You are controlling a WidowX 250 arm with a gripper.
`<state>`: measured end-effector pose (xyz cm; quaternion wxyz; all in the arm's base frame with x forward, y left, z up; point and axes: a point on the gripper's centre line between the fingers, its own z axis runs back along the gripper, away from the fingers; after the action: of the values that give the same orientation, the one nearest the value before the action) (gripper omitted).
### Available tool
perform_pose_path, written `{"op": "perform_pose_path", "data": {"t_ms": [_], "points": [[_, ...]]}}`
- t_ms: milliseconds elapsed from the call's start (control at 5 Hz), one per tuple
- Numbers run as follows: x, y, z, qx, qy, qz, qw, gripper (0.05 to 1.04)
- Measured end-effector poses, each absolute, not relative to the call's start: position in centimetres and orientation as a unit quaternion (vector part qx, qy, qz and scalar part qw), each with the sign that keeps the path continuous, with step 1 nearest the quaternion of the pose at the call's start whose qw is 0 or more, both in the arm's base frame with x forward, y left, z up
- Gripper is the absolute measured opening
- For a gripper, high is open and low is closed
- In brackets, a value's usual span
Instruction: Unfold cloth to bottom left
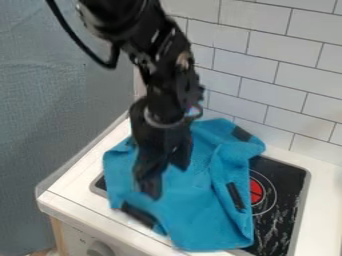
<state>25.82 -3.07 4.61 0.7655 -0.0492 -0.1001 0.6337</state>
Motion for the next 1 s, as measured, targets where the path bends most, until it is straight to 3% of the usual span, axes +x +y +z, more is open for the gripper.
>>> {"op": "perform_pose_path", "data": {"t_ms": [400,1000], "points": [[26.37,-3.78,7.32,-0.072,-0.121,0.621,0.771,0.999],[26.35,-3.77,7.31,-0.071,-0.121,0.622,0.771,0.999]]}}
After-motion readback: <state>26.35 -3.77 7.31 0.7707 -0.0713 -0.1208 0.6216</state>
